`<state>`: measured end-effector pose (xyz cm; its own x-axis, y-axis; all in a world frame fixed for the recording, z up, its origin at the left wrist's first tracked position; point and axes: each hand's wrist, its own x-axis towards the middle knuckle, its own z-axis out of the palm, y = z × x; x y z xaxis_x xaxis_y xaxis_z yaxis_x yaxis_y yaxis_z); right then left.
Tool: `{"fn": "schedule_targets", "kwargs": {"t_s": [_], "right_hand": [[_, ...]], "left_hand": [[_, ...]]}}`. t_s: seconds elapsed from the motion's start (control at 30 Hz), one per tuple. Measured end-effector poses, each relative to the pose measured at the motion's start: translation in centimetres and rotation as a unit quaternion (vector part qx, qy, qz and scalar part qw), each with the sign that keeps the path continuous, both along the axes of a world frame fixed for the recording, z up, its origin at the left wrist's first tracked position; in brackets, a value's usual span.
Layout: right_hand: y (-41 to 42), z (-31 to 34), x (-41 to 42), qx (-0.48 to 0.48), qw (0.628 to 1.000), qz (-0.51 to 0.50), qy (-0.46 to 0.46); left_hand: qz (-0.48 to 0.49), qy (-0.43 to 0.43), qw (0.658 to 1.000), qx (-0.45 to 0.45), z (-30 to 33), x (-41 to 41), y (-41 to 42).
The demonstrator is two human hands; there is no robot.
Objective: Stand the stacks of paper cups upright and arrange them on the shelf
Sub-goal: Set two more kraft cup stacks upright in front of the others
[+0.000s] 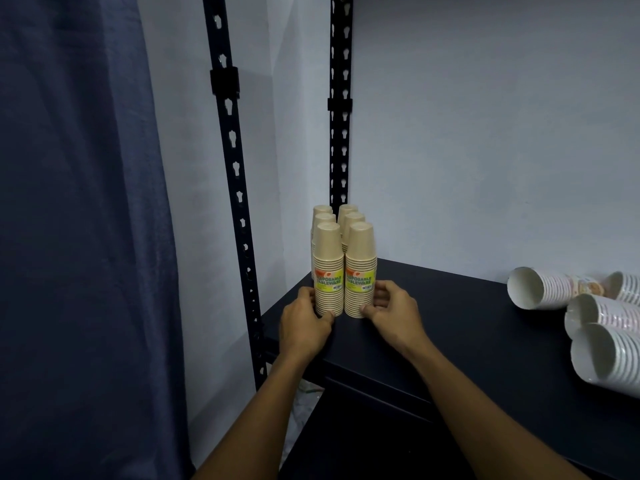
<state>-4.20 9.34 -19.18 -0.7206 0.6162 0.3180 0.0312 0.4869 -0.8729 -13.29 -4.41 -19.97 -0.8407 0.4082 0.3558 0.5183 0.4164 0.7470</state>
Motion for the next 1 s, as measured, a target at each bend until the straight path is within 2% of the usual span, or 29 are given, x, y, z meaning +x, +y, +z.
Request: {"fn": "schedule_targets", "kwargs": {"t_s": [1.0], "right_hand": [[-0.32,0.28,0.55,0.025,0.999,-0.026,-0.006]], "left_hand": [[0.019,0.002,0.999,-0.034,0.34,0.78,-0.47]]}}
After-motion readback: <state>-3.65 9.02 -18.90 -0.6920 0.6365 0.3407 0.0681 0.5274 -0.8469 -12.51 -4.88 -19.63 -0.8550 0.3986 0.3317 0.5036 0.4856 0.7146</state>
